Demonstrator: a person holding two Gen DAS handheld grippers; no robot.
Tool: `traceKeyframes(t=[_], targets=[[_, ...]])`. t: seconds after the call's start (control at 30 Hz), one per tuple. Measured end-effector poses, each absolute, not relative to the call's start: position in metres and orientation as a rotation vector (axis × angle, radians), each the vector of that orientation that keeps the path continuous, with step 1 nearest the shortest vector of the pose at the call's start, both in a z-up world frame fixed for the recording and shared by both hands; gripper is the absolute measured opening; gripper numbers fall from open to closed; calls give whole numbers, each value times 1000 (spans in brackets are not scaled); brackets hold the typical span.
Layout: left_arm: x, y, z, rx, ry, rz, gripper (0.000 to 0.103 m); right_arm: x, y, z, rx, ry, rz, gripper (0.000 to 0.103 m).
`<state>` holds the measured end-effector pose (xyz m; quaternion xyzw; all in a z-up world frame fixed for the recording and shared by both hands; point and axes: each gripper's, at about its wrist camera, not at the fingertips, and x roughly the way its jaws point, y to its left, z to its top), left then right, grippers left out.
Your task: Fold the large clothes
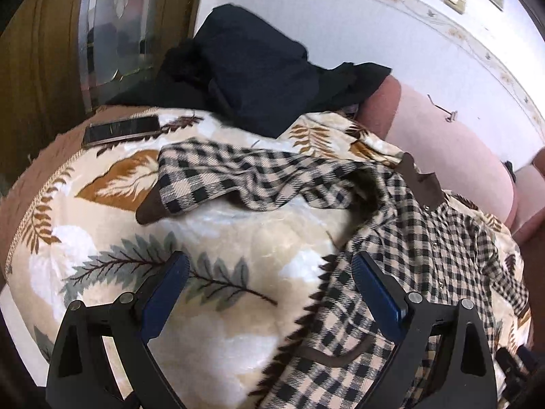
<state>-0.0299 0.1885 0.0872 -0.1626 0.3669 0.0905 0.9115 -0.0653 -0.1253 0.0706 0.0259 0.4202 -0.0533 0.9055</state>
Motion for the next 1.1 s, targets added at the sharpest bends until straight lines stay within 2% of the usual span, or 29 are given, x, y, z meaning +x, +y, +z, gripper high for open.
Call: traceKeyframes(t=[0.3, 0.6, 0.77, 0.8, 0.83, 0.87, 0.93, 1.1], targets=[[-12, 223, 82, -408, 792, 252, 96, -54, -103, 61, 35, 890, -37, 99], [30, 291, 42, -770, 898, 173, 96, -52, -111, 53, 68, 904, -39, 99], [44, 322, 35, -884, 876, 199, 94, -54, -114, 50, 60, 905, -53, 99], [46, 328, 36, -888, 866, 215, 88, -54, -115, 50, 60, 907, -57, 99], [50, 334, 37, -883, 864, 233, 73, -53, -115, 49, 60, 909, -60, 99], [54, 339, 38, -871, 869, 245, 64, -53, -115, 48, 59, 911, -62, 99], [63, 349, 38, -841, 892, 258, 16, -53, -112, 46, 50, 916, -69, 99], [55, 392, 51, -813, 802, 401, 10, -53, -103, 42, -11, 923, -75, 99]])
